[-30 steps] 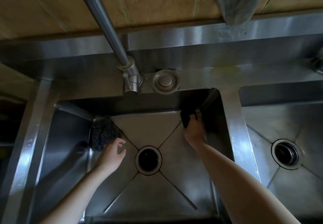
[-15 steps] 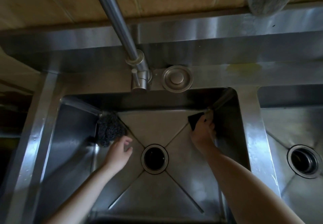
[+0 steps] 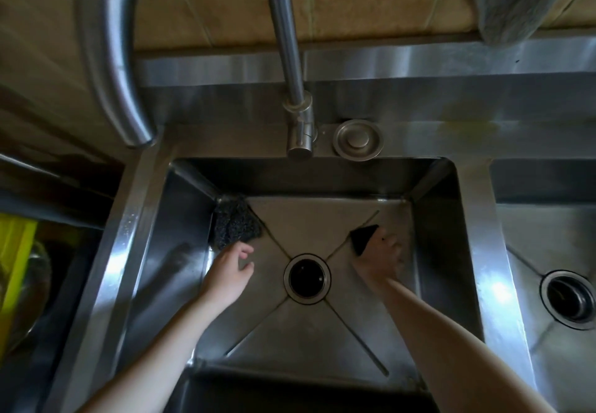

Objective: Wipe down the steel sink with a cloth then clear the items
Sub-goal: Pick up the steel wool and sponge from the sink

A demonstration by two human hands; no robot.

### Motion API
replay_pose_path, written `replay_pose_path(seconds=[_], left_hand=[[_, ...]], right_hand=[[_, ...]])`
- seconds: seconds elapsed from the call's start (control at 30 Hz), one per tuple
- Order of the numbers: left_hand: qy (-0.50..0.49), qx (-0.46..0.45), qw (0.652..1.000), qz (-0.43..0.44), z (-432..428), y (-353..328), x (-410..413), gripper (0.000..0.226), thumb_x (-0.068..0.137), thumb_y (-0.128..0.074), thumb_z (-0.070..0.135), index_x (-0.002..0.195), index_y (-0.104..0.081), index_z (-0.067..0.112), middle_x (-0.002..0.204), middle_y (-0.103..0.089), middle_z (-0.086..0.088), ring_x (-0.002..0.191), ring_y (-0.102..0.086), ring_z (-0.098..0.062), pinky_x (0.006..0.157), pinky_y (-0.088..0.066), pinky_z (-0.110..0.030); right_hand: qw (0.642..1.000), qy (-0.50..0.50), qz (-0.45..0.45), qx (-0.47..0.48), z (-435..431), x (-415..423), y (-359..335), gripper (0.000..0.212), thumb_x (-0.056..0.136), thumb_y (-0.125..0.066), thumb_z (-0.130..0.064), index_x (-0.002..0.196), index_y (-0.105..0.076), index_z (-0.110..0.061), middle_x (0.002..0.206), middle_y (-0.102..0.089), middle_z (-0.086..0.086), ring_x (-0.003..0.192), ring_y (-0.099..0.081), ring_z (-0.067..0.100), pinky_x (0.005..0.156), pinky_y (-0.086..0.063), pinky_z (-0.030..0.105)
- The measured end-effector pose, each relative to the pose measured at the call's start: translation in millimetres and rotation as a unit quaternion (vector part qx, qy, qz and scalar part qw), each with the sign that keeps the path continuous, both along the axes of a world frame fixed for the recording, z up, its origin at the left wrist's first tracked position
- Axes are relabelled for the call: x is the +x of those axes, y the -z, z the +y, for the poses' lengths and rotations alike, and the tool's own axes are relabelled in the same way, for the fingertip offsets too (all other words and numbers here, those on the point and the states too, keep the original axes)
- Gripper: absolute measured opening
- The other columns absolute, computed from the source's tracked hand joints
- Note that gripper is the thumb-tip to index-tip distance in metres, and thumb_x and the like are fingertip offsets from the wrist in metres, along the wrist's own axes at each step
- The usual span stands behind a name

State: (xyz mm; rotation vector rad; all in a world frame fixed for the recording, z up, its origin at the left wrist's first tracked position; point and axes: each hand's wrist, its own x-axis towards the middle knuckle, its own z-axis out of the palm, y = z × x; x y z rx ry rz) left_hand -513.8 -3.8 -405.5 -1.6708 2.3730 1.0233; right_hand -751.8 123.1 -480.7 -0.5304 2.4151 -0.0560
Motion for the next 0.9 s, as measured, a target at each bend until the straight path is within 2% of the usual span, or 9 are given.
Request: replay_pose_path(seconds=[0.07, 0.27, 0.37, 0.43, 0.63, 0.8, 0.9], left_hand=[[-0.004, -0.003, 1.000, 0.009, 5, -5, 10, 0.023, 0.085, -0.062, 0.008, 0.107, -0.060, 0.010, 0.105, -0.061, -0.006, 0.099, -0.057, -0.019, 0.083, -0.041, -0.027], [-0.031, -0.012, 0.999, 0.018, 14, -11, 49, 0.024, 0.085, -0.062, 0.010, 0.109, -0.060, 0.012, 0.105, -0.059, -0.006, 0.089, -0.052, -0.015, 0.079, -0.037, -0.023], [-0.046, -0.014, 0.999, 0.019, 15, -9, 66, 0.024, 0.084, -0.062, 0.010, 0.108, -0.060, 0.010, 0.106, -0.060, -0.008, 0.092, -0.055, -0.019, 0.080, -0.038, -0.025], [-0.060, -0.014, 0.998, 0.016, 15, -6, 75, 0.024, 0.084, -0.062, 0.010, 0.108, -0.061, 0.010, 0.106, -0.060, -0.009, 0.095, -0.057, -0.023, 0.081, -0.040, -0.028], [-0.078, -0.008, 0.997, 0.011, 10, 8, 89, 0.025, 0.086, -0.060, 0.012, 0.111, -0.059, 0.012, 0.110, -0.060, -0.007, 0.096, -0.056, -0.020, 0.078, -0.038, -0.025], [-0.097, 0.003, 0.995, 0.010, 0, 27, 85, 0.029, 0.085, -0.060, 0.014, 0.114, -0.057, 0.011, 0.114, -0.058, -0.010, 0.104, -0.056, -0.026, 0.088, -0.045, -0.035], [-0.113, 0.012, 0.994, 0.001, -10, 39, 75, 0.037, 0.085, -0.060, 0.015, 0.121, -0.053, 0.010, 0.121, -0.053, -0.015, 0.111, -0.052, -0.030, 0.092, -0.044, -0.042]], right_hand=[[1.000, 0.004, 0.015, -0.017, -1, 9, -5, 0.074, 0.080, -0.068, -0.030, 0.136, -0.025, -0.010, 0.135, -0.035, 0.019, 0.125, -0.037, 0.037, 0.095, -0.043, 0.050], [0.998, -0.008, 0.024, -0.062, -1, 39, -12, 0.082, 0.071, -0.073, -0.035, 0.134, -0.027, -0.011, 0.136, -0.035, 0.015, 0.124, -0.037, 0.035, 0.094, -0.043, 0.048], [0.995, -0.040, 0.034, -0.081, 2, 55, -11, 0.092, 0.068, -0.075, -0.041, 0.137, -0.024, -0.005, 0.140, -0.031, 0.017, 0.127, -0.033, 0.036, 0.096, -0.041, 0.046], [0.994, -0.046, 0.023, -0.096, 1, 63, -10, 0.096, 0.066, -0.077, -0.035, 0.138, -0.022, -0.004, 0.142, -0.027, 0.018, 0.129, -0.029, 0.035, 0.098, -0.039, 0.044], [0.992, -0.059, -0.009, -0.116, -13, 76, -11, 0.067, 0.064, -0.075, -0.022, 0.119, -0.037, -0.011, 0.125, -0.041, 0.017, 0.117, -0.039, 0.034, 0.094, -0.045, 0.044], [0.987, -0.083, -0.027, -0.132, -37, 84, -14, 0.064, 0.066, -0.075, -0.023, 0.118, -0.039, -0.014, 0.124, -0.040, 0.012, 0.111, -0.048, 0.033, 0.088, -0.050, 0.042], [0.984, -0.108, -0.021, -0.143, -49, 85, -9, 0.066, 0.066, -0.078, -0.029, 0.119, -0.040, -0.015, 0.124, -0.041, 0.011, 0.113, -0.045, 0.032, 0.093, -0.048, 0.044]])
